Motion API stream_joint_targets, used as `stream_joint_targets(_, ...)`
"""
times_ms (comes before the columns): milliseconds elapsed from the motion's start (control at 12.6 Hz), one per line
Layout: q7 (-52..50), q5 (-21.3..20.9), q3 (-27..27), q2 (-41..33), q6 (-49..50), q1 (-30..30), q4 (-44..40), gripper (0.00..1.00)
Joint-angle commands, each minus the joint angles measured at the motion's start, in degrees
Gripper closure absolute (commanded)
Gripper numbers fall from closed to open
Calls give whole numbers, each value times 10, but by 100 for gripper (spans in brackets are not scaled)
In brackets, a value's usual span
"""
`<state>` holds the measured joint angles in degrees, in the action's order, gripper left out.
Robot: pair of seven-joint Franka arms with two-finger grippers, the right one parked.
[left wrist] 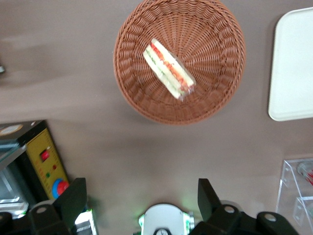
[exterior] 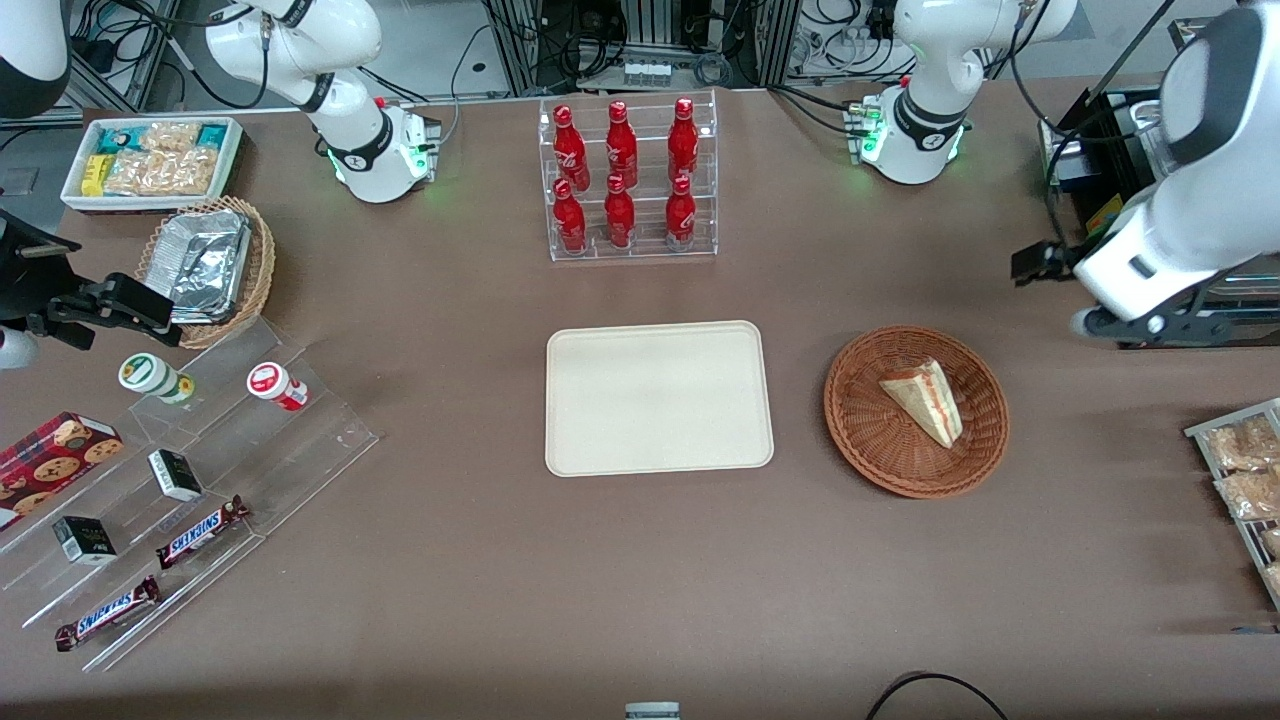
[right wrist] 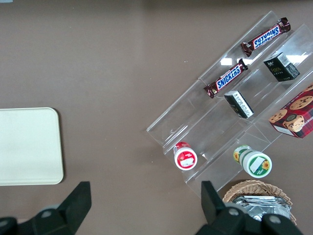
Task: Place sandwich from basket to tray
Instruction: 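Move the left gripper over the wrapped sandwich in the wicker basket, then lower the left gripper and close it on the sandwich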
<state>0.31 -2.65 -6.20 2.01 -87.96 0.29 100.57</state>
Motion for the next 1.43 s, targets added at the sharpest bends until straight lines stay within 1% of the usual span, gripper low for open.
stream_joint_targets(0, -3, 5, 0, -11, -83, -1, 81, 0)
stream_joint_targets(478, -5, 8, 0, -7, -357, -1, 271, 0)
stream_joint_targets(558, -11, 10, 0, -6, -382, -1, 285, 0)
stream_joint_targets(717, -59, 10, 0, -4, -386, -1, 287, 0)
stream_joint_targets(796, -105, 9, -1, -5, -385, -3, 288, 0)
stream_joint_targets(1035, -309, 8, 0, -3, -397, -24, 292, 0)
stream_joint_targets(1115, -361, 8, -1, 2, -407, -25, 298, 0)
stream_joint_targets(1354, -561, 8, -1, 35, -464, -42, 299, 0)
